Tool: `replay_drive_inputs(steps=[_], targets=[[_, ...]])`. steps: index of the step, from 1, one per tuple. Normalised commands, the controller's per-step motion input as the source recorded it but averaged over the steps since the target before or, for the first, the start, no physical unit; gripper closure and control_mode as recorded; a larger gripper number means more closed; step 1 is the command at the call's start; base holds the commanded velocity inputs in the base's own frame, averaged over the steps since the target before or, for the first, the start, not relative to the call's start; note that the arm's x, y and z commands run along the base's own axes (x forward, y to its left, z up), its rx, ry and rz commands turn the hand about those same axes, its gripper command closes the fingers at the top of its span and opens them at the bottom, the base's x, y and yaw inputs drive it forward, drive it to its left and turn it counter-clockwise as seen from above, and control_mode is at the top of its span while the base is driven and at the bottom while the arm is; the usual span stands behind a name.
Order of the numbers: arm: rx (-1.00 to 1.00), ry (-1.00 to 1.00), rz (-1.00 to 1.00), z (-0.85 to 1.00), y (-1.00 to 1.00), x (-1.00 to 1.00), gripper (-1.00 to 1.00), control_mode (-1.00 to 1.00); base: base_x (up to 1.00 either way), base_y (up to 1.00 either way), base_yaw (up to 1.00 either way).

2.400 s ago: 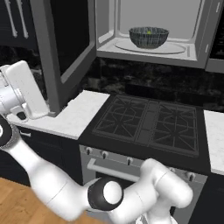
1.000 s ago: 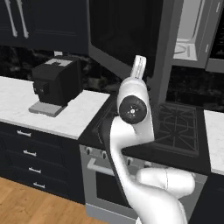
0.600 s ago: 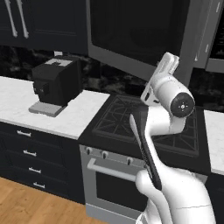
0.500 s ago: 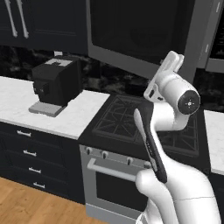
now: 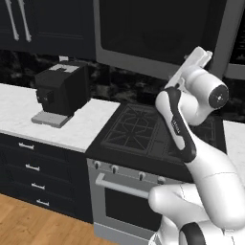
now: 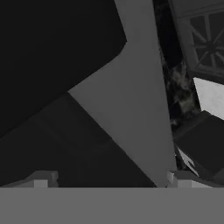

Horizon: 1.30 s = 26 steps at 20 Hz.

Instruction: Pick the broccoli from the sink and place it in the bowl. Then pick the bowl and place it in the microwave. Then close the microwave door and press the start button.

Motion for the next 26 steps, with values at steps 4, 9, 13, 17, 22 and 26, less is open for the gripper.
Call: replay_drive_inputs(steps=[4, 9, 13, 17, 22, 26], targets=[[-0.01, 0.0, -0.06, 0.11, 0.01, 0.45, -1.0, -1.0, 0.0, 0.0, 0.0], [-0.03, 0.01, -0.1, 0.1, 0.01, 0.75, -1.0, -1.0, 0.0, 0.0, 0.0], [-0.15, 0.02, -0.14, 0.13, -0.02, 0.49, -1.0, -1.0, 0.0, 0.0, 0.0], [-0.21, 0.0, -0.12, 0.13, -0.08, 0.18, -1.0, -1.0, 0.0, 0.0, 0.0], [-0.2, 0.0, -0.08, 0.1, -0.17, 0.35, -1.0, -1.0, 0.0, 0.0, 0.0], [-0.19, 0.06, -0.01, 0.18, -0.35, 0.39, -1.0, -1.0, 0.0, 0.0, 0.0]])
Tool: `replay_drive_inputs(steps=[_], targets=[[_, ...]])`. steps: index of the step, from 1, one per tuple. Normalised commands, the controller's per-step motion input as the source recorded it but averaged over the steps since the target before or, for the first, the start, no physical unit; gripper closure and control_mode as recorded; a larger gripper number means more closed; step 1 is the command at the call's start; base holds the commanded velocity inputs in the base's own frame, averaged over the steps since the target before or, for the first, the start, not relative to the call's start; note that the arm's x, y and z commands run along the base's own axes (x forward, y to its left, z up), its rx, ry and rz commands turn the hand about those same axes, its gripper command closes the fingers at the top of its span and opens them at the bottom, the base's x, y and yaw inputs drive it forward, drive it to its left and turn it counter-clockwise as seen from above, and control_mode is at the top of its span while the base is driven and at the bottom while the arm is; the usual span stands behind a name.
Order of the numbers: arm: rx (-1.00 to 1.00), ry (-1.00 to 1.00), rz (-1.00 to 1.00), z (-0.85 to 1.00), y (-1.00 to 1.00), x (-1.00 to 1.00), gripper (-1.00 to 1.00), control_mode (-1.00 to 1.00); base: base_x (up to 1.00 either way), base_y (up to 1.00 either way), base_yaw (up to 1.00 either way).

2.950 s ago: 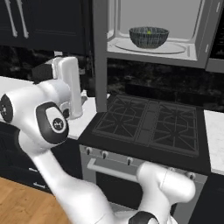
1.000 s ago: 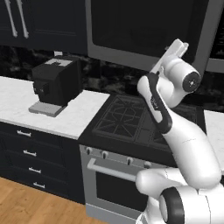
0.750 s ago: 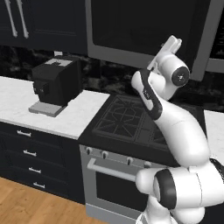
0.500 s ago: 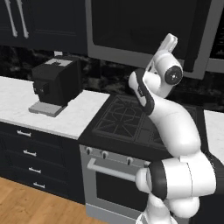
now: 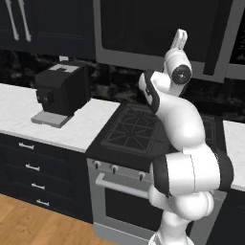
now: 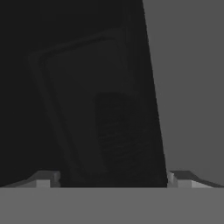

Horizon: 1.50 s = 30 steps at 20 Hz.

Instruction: Pick the broccoli from the sink and place it in the bowl. Then pick the bowl and place it in the microwave. Then close the microwave door and press the start button.

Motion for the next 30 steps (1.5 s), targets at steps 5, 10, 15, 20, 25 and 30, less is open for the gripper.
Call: replay_drive_inputs(steps=[5, 10, 15, 20, 25, 30], targets=[[-0.17, 0.01, 0.0, 0.09, -0.38, 0.16, -1.0, -1.0, 0.0, 0.0, 0.0], [-0.08, 0.02, 0.0, -0.02, -0.44, 0.73, -1.0, -1.0, 0.0, 0.0, 0.0], [-0.02, 0.0, 0.0, -0.01, -0.48, 0.83, -1.0, -1.0, 0.0, 0.0, 0.0], [-0.06, 0.0, 0.0, -0.08, -0.12, 0.4, -1.0, -1.0, 0.0, 0.0, 0.0], [-0.06, 0.0, 0.01, 0.03, 0.2, -0.6, -1.0, -1.0, 0.0, 0.0, 0.0], [-0.13, 0.1, 0.04, 0.32, 0.21, -0.75, -1.0, -1.0, 0.0, 0.0, 0.0]])
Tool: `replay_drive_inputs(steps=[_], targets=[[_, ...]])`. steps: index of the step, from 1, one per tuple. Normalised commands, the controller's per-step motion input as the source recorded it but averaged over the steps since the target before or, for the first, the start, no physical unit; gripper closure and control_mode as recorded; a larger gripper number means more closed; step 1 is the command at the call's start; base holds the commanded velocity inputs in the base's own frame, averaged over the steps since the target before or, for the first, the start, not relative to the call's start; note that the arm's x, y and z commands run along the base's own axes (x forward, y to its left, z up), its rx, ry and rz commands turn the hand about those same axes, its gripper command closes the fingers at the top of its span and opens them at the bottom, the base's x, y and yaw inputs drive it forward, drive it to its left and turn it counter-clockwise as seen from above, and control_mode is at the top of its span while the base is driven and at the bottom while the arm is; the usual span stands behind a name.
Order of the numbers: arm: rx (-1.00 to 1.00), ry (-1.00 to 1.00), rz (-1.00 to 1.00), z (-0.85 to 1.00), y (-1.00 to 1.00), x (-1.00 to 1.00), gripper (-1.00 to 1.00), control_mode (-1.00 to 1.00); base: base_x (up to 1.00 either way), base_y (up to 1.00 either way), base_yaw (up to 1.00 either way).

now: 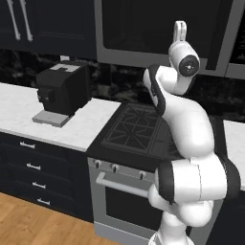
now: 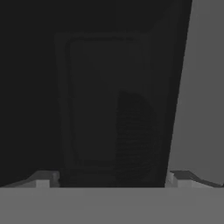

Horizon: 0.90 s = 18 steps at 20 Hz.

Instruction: Pick the broccoli from the sink and place it in the bowl. Then pick the bowl and place it in the microwave. Then close the microwave door and press the start button.

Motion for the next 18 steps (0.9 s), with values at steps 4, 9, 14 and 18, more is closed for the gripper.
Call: replay_drive_inputs(steps=[4, 9, 14, 18], targets=[[-0.21, 0.29, 0.11, 0.35, 0.14, -0.74, -1.0, -1.0, 0.0, 0.0, 0.0], [-0.29, 0.4, 0.16, 0.15, 0.04, -0.73, -1.0, -1.0, 0.0, 0.0, 0.0], [-0.34, 0.25, 0.18, 0.0, 0.0, -0.85, -1.0, -1.0, 0.0, 0.0, 0.0], [-0.4, 0.12, 0.19, 0.0, 0.0, -0.96, -1.0, -1.0, 0.0, 0.0, 0.0]])
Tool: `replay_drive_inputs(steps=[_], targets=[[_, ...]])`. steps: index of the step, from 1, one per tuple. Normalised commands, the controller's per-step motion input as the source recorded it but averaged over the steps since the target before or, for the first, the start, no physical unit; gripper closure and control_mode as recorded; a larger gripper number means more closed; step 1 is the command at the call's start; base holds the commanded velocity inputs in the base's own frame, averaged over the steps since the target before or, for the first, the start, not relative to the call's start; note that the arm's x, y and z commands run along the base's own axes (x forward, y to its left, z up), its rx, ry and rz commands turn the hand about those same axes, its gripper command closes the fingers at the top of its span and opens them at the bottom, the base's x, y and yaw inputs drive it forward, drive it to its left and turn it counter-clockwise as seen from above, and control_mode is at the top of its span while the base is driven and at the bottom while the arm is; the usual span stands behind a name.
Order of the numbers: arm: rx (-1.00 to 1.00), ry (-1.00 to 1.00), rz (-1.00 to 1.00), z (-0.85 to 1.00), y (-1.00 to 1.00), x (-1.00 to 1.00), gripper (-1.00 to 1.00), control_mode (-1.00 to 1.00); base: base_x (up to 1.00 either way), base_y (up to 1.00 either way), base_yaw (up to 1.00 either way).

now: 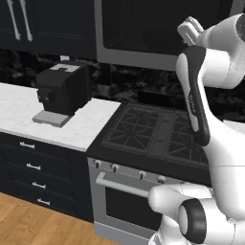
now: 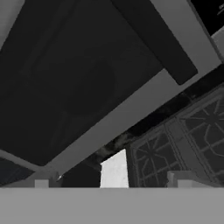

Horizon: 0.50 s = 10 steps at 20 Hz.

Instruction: Pick the broccoli from the sink and place it in the bowl. Then pick the bowl and place it in the microwave. Then close the microwave door and press the start button.

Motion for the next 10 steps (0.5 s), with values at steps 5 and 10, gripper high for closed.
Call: replay_drive_inputs(steps=[5, 10], targets=[[-0.43, 0.17, 0.17, -0.02, 0.0, -0.82, -1.0, -1.0, 0.0, 0.0, 0.0], [-0.36, 0.04, 0.14, -0.02, -0.08, -0.9, 1.0, -1.0, 0.0, 0.0, 0.0]])
